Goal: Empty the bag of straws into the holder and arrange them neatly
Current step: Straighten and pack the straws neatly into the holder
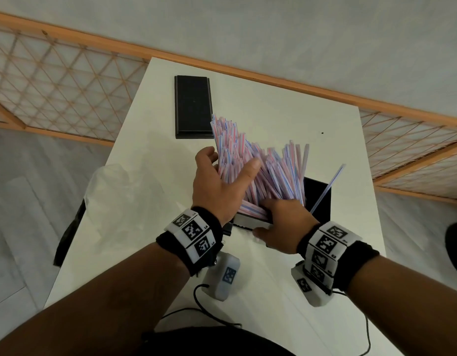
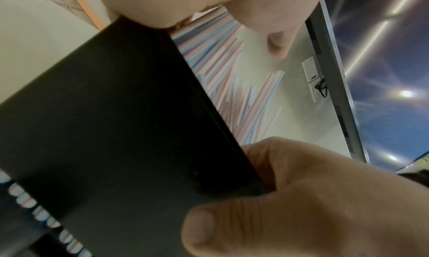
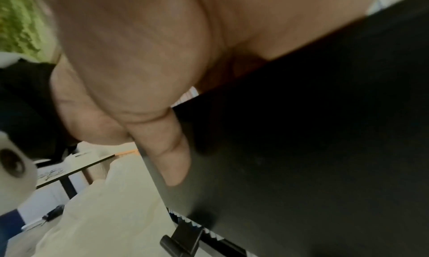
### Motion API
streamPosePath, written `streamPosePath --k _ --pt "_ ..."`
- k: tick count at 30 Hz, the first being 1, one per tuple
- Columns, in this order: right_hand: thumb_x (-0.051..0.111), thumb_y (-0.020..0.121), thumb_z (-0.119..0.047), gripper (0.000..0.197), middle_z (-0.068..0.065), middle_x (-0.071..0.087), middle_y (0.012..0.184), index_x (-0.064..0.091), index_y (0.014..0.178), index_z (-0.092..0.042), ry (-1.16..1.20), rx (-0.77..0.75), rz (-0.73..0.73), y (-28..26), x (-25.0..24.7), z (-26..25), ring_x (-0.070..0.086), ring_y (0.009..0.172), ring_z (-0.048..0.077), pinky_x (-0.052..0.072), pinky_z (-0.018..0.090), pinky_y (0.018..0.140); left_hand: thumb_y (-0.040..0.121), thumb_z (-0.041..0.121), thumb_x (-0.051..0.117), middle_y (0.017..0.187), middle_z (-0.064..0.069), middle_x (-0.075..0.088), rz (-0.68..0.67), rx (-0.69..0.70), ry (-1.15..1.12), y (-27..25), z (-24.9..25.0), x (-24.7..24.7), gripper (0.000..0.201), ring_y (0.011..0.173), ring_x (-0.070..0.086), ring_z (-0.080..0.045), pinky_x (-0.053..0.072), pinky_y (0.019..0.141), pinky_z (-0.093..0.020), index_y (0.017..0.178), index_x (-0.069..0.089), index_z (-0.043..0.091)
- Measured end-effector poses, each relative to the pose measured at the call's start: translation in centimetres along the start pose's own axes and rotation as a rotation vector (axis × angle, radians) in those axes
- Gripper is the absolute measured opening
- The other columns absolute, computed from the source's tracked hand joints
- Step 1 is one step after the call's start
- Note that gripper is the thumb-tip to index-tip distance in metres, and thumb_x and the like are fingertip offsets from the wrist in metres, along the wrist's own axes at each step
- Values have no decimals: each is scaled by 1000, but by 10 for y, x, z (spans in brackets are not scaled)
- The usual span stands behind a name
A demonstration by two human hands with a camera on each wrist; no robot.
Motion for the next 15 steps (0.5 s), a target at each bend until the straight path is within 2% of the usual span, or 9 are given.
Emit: streamPosePath --k 1,3,4,7,10,11,12,14,15 --pt "70 77 -49 32 -2 67 81 60 94 -23 3 6 -26 1 1 -1 63 76 21 54 32 74 63 77 68 131 3 59 4 11 -12 0 0 -1 99 111 63 -6 51 96 -22 137 39 18" --pt "72 78 -50 36 -2 66 83 60 96 -21 10 32 -64 5 1 -3 62 79 21 51 31 72 66 77 63 129 5 57 -4 25 -30 -1 2 -1 96 106 60 4 45 85 -6 137 40 16" --pt "72 78 -50 37 -2 63 83 59 94 -19 2 52 -82 9 0 -3 60 79 21 48 30 70 66 78 60 128 6 56 -6 31 -35 -2 3 -1 96 105 59 6 42 81 -3 136 40 16" --pt "75 78 -48 36 -5 55 81 53 88 -20 -25 75 -154 19 -3 -6 56 80 20 41 28 67 64 78 59 125 7 59 -13 34 -49 -2 4 0 96 107 61 0 44 87 -10 134 42 15" --pt "81 74 -43 37 -8 55 76 48 79 -26 48 64 -193 24 -6 -7 54 68 11 39 25 57 62 76 66 120 5 64 -25 17 -63 0 1 2 93 105 65 -5 50 92 -21 129 42 17" --pt "83 71 -43 38 -8 57 76 50 81 -27 70 65 -188 26 -6 -5 56 67 9 41 23 57 61 76 68 120 5 64 -29 9 -51 0 1 2 92 106 66 -7 51 91 -22 128 41 18" --pt "84 66 -46 44 -7 61 83 53 90 -26 85 64 -181 27 -6 -5 60 72 10 48 25 61 61 74 72 120 7 64 -31 0 -37 0 1 2 91 104 66 -5 51 88 -18 127 41 20" --pt "84 59 -50 71 -3 65 100 50 115 -23 105 74 -159 29 -4 -4 64 86 16 57 35 77 64 65 81 116 13 62 -29 -14 -11 -1 2 0 85 99 64 5 47 77 -5 126 41 23" --pt "85 59 -49 77 -2 64 104 47 120 -20 103 77 -149 30 -3 -4 65 89 18 57 38 80 66 60 84 116 15 61 -31 -16 0 -2 2 0 84 98 63 7 45 74 -2 127 41 23"
Point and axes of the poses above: each hand's wrist, its own y-axis towards the middle knuckle, its own x-axis out of the palm, z = x × y, the point moved 4 cm from there along y, towards the middle knuckle
